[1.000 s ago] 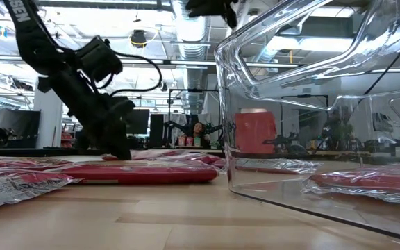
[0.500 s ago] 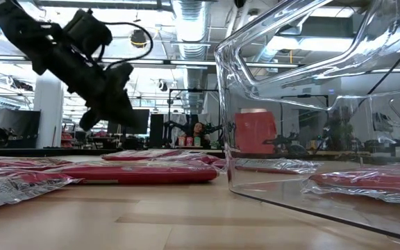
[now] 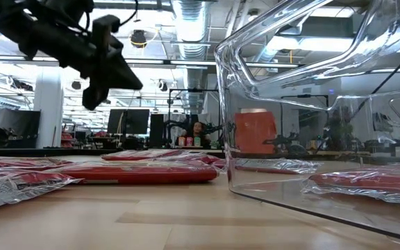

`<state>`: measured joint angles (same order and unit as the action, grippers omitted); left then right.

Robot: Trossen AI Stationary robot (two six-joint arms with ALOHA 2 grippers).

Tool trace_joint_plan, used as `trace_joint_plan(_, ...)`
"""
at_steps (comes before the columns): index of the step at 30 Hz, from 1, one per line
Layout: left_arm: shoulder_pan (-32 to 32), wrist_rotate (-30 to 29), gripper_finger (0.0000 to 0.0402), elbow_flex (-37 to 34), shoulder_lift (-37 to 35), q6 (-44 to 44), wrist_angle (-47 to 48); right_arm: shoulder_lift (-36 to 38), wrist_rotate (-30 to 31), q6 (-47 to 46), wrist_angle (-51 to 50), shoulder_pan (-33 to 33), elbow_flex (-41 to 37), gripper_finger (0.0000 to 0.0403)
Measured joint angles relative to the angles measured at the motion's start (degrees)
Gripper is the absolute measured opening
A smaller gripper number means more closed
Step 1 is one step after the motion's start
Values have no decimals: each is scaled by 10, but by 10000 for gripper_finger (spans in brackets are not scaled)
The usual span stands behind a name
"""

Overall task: Sort popcorn bags into baskets
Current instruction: Put the red popcorn bag into the transparent bin

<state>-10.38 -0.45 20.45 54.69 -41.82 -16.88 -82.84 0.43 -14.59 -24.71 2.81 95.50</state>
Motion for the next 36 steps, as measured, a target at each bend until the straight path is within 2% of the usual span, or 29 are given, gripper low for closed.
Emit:
trace_joint_plan(3,23,0,0,8,-11,-3,0,6,9,0,0,-15,0,107)
trace_joint_plan(10,82,-2,0,49,-14,15,1,13,72,-9,-6,-58,0,107)
trace_joint_plan(12,94,-19,0,68,-15,28,36,13,120,-21,-36,-70,0,106)
trace_joint_plan(15,96,-82,0,88,-20,27,137,-1,198,-67,-127,-82,-1,106)
trace_joint_plan(17,89,-105,6,99,-23,21,186,-27,209,-112,-192,-77,-4,108)
trace_joint_plan(21,56,-93,50,107,-43,56,259,-96,173,-151,-225,-58,-5,117)
trace_joint_plan(25,-1,-94,128,107,-60,85,297,-169,135,-103,-190,-36,-4,144)
trace_joint_plan(29,-75,-90,209,106,-55,57,333,-238,87,-70,-140,11,-5,191)
trace_joint_plan(33,-147,-74,262,85,-47,42,314,-298,-17,-61,-60,65,-5,237)
trace_joint_plan(36,-199,7,270,61,-34,40,244,-329,-49,-70,-25,94,-5,248)
